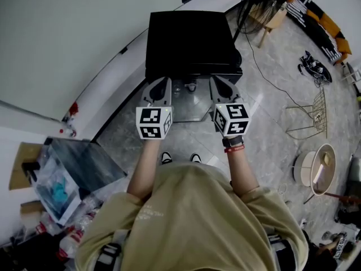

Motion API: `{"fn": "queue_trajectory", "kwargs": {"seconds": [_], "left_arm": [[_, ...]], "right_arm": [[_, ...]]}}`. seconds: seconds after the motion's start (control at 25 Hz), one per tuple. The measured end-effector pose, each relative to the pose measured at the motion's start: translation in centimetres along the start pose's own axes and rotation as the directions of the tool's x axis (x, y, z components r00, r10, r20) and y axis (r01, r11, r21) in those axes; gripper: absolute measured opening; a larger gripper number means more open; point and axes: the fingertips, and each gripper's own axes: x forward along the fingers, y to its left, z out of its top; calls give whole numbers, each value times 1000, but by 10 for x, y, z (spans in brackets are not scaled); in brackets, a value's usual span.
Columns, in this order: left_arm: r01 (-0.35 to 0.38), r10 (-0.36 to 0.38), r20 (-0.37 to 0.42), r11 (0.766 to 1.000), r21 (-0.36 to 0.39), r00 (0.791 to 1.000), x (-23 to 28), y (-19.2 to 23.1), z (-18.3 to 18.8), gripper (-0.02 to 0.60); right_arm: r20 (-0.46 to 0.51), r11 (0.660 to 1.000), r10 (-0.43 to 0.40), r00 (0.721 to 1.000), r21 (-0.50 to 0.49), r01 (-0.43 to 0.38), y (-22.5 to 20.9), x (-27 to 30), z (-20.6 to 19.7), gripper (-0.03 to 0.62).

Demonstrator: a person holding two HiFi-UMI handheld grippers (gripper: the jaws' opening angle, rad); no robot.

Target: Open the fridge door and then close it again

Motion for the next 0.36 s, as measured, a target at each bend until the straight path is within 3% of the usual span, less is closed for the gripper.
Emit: {"fn": "queue_trajectory", "kwargs": {"seconds": [0.2, 0.36], "left_arm": [[-21, 21, -43, 1000, -12, 999, 3, 5, -24, 20], [-37, 37, -75, 999, -7, 996, 5, 12, -47, 20]], "right_arm": [[-39, 1000, 9, 999, -22, -10, -3, 7, -11, 23], [-68, 994, 34, 997, -101, -41, -5, 23, -10, 22]]}}
